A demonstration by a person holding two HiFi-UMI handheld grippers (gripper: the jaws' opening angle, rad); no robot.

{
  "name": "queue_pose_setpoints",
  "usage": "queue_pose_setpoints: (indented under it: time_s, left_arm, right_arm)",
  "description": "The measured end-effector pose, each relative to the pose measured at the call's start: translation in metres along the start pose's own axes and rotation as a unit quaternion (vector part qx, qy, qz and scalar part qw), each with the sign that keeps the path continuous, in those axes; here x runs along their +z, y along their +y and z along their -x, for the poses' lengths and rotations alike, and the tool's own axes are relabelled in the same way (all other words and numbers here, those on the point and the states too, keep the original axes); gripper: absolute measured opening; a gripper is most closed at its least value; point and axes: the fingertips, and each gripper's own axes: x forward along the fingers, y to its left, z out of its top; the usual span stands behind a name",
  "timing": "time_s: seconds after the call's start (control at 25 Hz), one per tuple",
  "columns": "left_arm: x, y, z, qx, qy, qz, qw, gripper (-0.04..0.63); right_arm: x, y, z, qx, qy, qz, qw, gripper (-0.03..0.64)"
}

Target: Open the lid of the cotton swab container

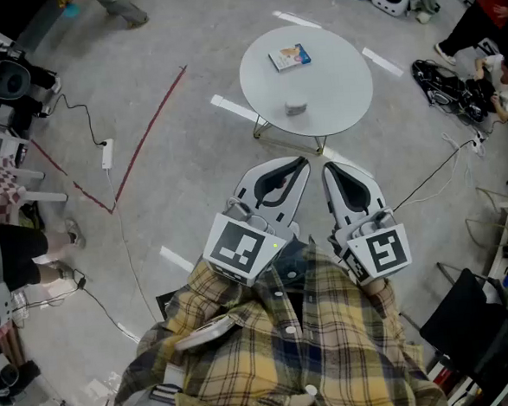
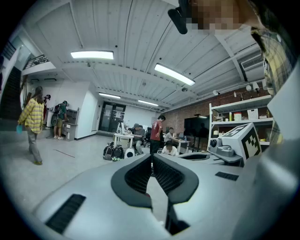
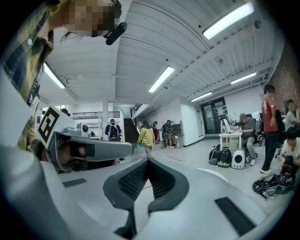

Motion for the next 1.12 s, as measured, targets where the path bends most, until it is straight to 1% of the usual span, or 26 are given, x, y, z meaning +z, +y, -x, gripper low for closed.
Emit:
queue_pose_setpoints:
  time_s: [0.2,0.52,0.76,0.96,1.12]
  left_arm:
    - [0.001,-0.001,-0.004,0.001,0.002,-0.008,1.0,0.029]
    - [-0.001,0.0,-0.001,0.01,0.003,-0.009,0.9999,0.029]
    - [-0.004,-0.008,-0.002,0.019,0.002,-0.012,0.9997,0.029]
    - [-0.005,-0.012,-0.005,0.025,0.003,-0.013,0.9996,0.029]
    - [-0.006,-0.006,-0.015,0.03,0.002,-0.005,0.9995,0.029]
  right_arm:
    - [0.002,-0.003,-0.001,0.006,-0.004,0.0,1.0,0.017]
    - [0.0,-0.011,0.001,-0.009,-0.007,-0.013,1.0,0.017]
    - [-0.002,-0.011,0.014,0.01,-0.014,-0.011,1.0,0.017]
    - [-0.004,-0.02,0.022,0.007,-0.016,-0.02,1.0,0.017]
    - [-0.006,-0.029,0.015,0.011,-0.013,-0.026,1.0,0.017]
